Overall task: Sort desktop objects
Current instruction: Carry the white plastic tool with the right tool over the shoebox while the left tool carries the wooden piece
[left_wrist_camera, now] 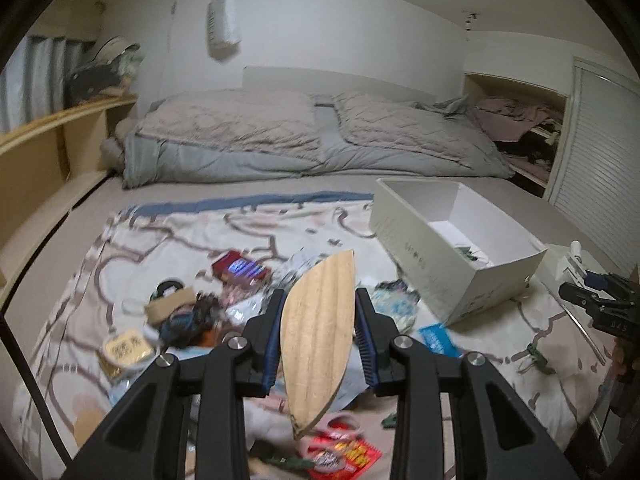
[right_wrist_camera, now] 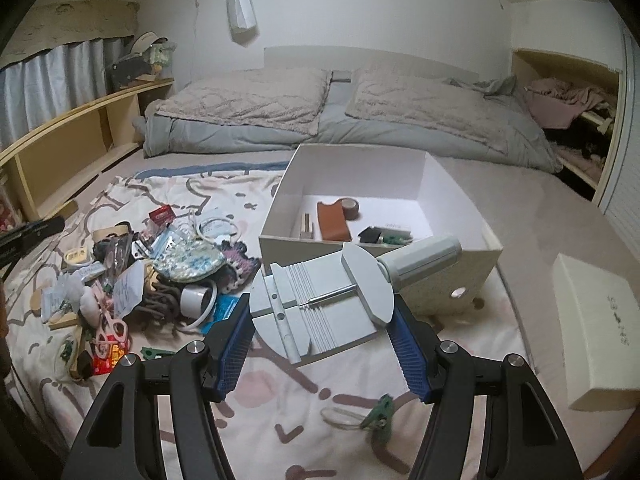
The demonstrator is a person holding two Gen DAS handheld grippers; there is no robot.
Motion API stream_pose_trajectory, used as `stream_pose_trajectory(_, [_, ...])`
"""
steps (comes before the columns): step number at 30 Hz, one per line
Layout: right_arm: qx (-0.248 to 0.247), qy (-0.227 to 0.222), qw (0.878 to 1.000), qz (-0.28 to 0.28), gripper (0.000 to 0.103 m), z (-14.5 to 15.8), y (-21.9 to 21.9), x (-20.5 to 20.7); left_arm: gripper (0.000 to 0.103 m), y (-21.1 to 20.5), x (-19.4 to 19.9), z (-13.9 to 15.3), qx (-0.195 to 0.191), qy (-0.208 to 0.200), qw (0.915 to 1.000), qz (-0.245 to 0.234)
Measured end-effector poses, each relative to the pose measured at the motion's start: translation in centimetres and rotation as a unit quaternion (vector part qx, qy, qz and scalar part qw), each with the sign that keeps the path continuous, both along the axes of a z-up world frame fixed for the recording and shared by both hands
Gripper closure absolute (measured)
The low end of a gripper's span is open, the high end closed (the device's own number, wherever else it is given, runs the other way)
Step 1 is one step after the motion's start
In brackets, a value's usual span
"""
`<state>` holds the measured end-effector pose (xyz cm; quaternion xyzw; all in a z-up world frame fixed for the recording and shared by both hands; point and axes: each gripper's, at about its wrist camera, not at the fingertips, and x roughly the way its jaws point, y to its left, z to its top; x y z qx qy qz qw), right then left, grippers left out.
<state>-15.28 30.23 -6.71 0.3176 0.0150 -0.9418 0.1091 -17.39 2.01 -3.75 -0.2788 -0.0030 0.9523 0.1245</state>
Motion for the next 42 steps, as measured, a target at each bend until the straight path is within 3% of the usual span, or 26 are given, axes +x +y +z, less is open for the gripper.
stream_pose_trajectory(11, [0.02,0.031,0.999,0.015,0.037,3.2,0.5,-2.7,0.07,3.9,-2.8,4.8,-0.005,0.032,0.9983,-0.049])
stream_pose_trajectory(21, [0.021,0.044,0.999,0.012,0.037,4.8,1.0,-6.7,0.07,7.8,-6.7,7.8,-0.018,0.068,0.9955,-0.064])
stream_pose_trajectory(32, [0.015,0.041,0.999,0.009,0.037,5.1,2.2,-13.0,0.07,12.3,-11.9,7.8,-0.015,0.058,0.9933,-0.099])
stream_pose_trajectory(42, [0.037,-0.001,0.999,0.016,0.037,2.3,3.0,-17.7,0.07,17.1,-15.5,6.4,-0.012,0.051,0.9886,-0.141])
